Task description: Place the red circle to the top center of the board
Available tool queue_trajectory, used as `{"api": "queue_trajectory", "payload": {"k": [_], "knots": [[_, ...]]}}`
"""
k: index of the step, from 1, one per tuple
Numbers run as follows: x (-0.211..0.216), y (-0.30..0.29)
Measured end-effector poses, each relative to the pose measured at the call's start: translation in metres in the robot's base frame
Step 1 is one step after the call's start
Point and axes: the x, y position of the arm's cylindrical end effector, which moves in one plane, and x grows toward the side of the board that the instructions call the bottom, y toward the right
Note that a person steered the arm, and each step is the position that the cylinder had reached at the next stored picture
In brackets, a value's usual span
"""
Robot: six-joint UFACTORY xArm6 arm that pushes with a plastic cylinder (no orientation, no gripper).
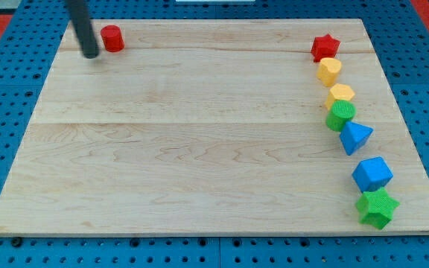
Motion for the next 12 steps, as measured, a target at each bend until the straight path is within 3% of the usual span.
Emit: {"api": "queue_trajectory", "payload": {"k": [2,5,6,7,9,11,12], "knots": [[-0.026,-0.052],[-0.038,0.038],[-0.038,0.022],[-0.047,0.076],[-0.075,0.124],[-0.034,0.16],[-0.033,0.204]]}}
